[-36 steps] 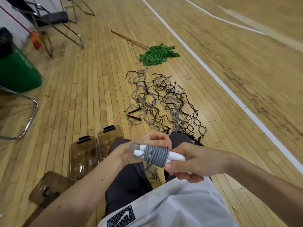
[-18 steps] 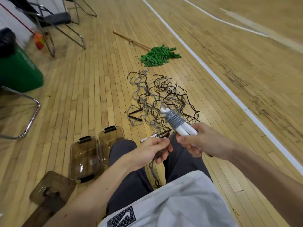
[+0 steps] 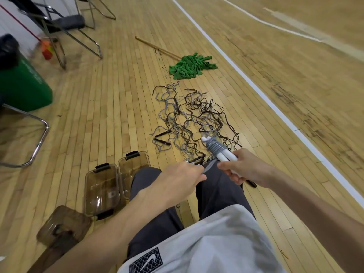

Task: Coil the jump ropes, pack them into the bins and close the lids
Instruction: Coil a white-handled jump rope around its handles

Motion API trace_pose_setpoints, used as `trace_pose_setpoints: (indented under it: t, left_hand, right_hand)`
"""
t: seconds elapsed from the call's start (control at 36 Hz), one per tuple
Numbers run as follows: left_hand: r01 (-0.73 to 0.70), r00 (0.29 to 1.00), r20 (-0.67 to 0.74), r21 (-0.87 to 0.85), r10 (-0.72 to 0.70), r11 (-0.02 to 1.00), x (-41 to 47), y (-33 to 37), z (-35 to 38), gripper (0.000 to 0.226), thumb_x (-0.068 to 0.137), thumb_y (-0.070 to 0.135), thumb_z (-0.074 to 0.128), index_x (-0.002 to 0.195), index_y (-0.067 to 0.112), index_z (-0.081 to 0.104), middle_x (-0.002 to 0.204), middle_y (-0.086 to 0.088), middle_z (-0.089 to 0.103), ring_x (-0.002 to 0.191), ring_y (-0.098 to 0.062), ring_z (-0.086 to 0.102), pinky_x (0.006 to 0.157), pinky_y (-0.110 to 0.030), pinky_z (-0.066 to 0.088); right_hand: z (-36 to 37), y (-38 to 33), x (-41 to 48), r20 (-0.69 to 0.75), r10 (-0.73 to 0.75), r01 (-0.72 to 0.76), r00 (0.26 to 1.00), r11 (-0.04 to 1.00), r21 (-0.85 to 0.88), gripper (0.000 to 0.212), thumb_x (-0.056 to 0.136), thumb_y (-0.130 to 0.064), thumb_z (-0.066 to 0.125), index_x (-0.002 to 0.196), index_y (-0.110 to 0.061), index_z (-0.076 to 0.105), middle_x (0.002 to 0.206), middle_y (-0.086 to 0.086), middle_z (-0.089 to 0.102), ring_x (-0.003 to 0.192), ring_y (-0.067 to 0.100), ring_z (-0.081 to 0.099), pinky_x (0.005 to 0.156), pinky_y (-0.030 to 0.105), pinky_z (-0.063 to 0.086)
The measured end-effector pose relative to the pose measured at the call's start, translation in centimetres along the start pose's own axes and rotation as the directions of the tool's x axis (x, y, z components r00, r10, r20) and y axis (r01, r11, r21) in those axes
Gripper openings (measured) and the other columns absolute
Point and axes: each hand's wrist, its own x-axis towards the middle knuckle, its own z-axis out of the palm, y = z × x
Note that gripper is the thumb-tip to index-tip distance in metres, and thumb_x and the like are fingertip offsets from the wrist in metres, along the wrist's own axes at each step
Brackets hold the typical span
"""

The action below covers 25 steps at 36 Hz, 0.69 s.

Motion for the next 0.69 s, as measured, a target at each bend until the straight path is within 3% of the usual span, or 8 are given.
trace_pose_setpoints:
  t: [0.14, 0.22, 0.33, 0.44, 0.56, 0.69]
  left_hand:
    - [-0.162, 0.985, -0.034, 0.131, 0.168, 0.978, -0.1, 0.0, -2.6, 0.028, 0.109, 0.032, 0.039, 0.110, 0.016, 0.061, 0.090, 0.007, 0.044, 0.084, -0.013, 0.040, 0.070, -0.026, 0.033]
    - [-0.312, 0.935, -0.118, 0.171, 0.334, 0.934, 0.1, -0.6, -3.5, 0.016, 0.099, 0.024, 0.060, 0.092, 0.014, 0.069, 0.081, 0.004, 0.056, 0.080, -0.018, 0.050, 0.064, -0.031, 0.045]
    - [-0.416, 0.887, -0.130, 0.192, 0.443, 0.889, 0.8, -0.8, -4.8, 0.008, 0.089, 0.022, 0.073, 0.086, 0.015, 0.072, 0.075, 0.003, 0.061, 0.073, -0.014, 0.041, 0.058, -0.031, 0.046]
    - [-0.460, 0.860, -0.143, 0.194, 0.489, 0.866, 1.6, -1.0, -5.9, 0.018, 0.092, 0.032, 0.063, 0.090, 0.018, 0.074, 0.078, 0.007, 0.059, 0.076, -0.011, 0.038, 0.062, -0.024, 0.034]
    - [-0.468, 0.870, -0.107, 0.132, 0.482, 0.874, 2.2, -1.0, -6.7, 0.040, 0.093, 0.048, 0.047, 0.090, 0.020, 0.075, 0.082, 0.007, 0.063, 0.078, -0.007, 0.039, 0.067, -0.018, 0.033]
    - [-0.430, 0.903, -0.042, -0.076, 0.428, 0.900, 2.9, -1.0, -6.9, 0.021, 0.090, 0.037, 0.068, 0.091, 0.019, 0.078, 0.083, 0.009, 0.065, 0.079, -0.001, 0.038, 0.076, -0.005, 0.029]
  right_hand:
    - [0.2, 0.0, -0.4, 0.097, 0.029, -0.023, 0.995, 0.998, -0.061, 0.018, 0.095, -0.016, 0.069, 0.088, -0.004, 0.058, 0.053, -0.001, 0.057, 0.045, 0.013, 0.050, 0.045, 0.025, 0.044]
    - [0.4, -0.3, -0.6, 0.148, 0.056, -0.039, 0.987, 0.993, -0.115, 0.019, 0.093, -0.018, 0.072, 0.093, -0.005, 0.059, 0.061, 0.001, 0.060, 0.048, 0.016, 0.053, 0.047, 0.027, 0.046]
    - [1.1, -1.1, -1.4, 0.252, 0.098, -0.048, 0.963, 0.979, -0.198, 0.016, 0.094, -0.017, 0.070, 0.092, -0.006, 0.059, 0.065, 0.004, 0.059, 0.049, 0.016, 0.052, 0.046, 0.025, 0.046]
    - [1.5, -1.9, -2.2, 0.313, 0.106, -0.019, 0.944, 0.963, -0.269, 0.014, 0.095, -0.017, 0.069, 0.093, -0.008, 0.058, 0.067, 0.004, 0.057, 0.050, 0.016, 0.051, 0.046, 0.024, 0.046]
    - [1.9, -2.4, -3.0, 0.382, 0.091, 0.050, 0.920, 0.938, -0.343, 0.020, 0.095, -0.018, 0.068, 0.080, -0.011, 0.057, 0.064, 0.004, 0.055, 0.049, 0.016, 0.050, 0.046, 0.024, 0.044]
    - [2.4, -2.7, -3.7, 0.431, 0.089, 0.107, 0.898, 0.906, -0.410, 0.022, 0.095, -0.017, 0.066, 0.077, -0.008, 0.056, 0.064, 0.006, 0.054, 0.048, 0.017, 0.049, 0.046, 0.025, 0.044]
